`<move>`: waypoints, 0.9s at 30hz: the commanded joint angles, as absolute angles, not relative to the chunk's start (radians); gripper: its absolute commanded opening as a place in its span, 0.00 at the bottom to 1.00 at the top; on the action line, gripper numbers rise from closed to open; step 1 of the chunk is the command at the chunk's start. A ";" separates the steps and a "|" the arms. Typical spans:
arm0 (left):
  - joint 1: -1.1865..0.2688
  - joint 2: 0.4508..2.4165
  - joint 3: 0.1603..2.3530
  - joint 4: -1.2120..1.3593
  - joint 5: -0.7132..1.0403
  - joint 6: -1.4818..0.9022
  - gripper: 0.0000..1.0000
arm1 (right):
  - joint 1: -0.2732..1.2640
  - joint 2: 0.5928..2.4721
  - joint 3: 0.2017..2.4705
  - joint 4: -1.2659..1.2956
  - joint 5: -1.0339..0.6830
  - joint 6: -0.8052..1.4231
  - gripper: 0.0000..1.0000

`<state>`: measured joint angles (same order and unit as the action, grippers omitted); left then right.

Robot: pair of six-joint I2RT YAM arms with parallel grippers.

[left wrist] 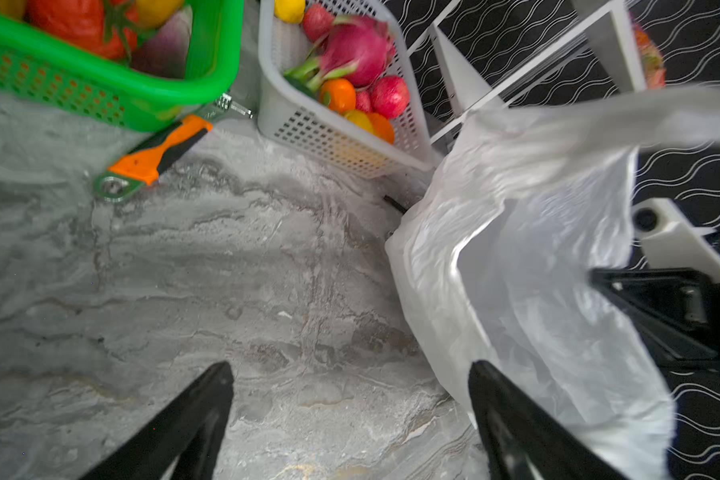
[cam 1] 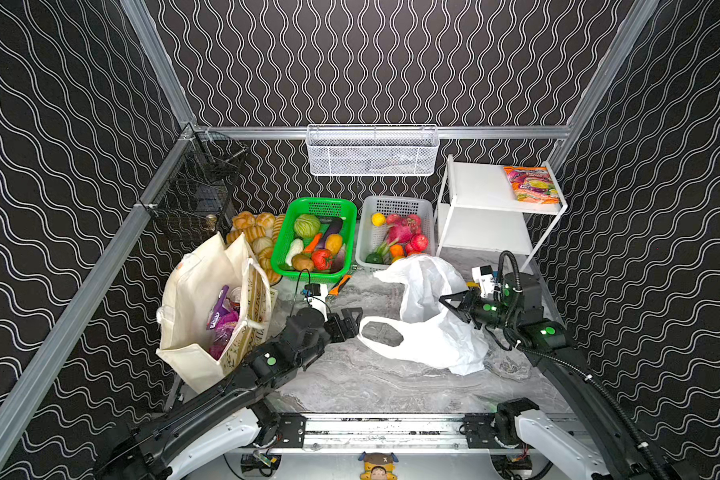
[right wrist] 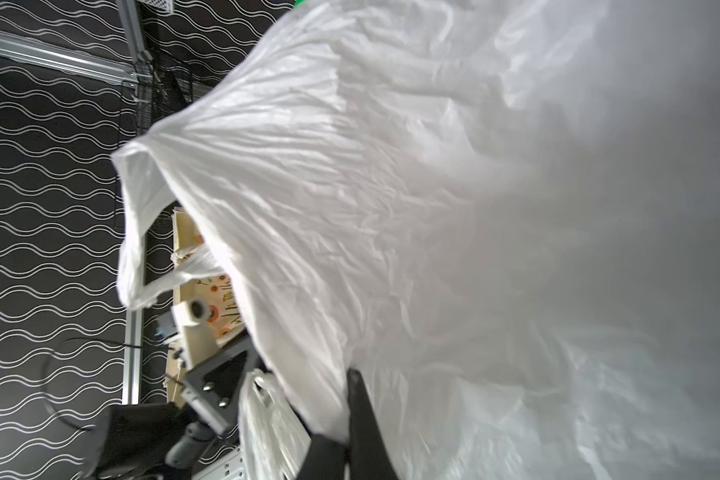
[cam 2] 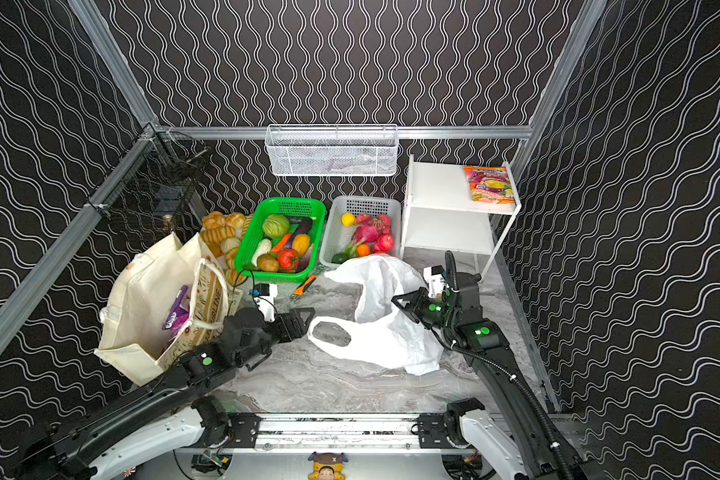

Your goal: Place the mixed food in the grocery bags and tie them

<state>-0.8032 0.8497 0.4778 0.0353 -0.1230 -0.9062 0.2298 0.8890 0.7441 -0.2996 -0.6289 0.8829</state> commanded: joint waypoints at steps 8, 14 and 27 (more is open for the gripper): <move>-0.800 1.141 0.547 0.582 0.259 -0.971 0.89 | 0.232 0.890 0.733 -0.173 -0.701 0.967 0.00; -0.791 1.275 0.551 0.724 0.333 -1.044 0.88 | 0.232 0.879 0.697 -0.079 -0.743 1.014 0.00; -0.790 1.322 0.557 0.868 0.410 -1.026 0.28 | 0.255 0.924 0.774 -0.294 -0.622 0.889 0.05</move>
<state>-0.7921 1.3281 0.5442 0.8055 0.3759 -1.0492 0.2398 0.9127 0.7326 -0.2054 -0.6849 0.9596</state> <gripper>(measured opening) 0.310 0.065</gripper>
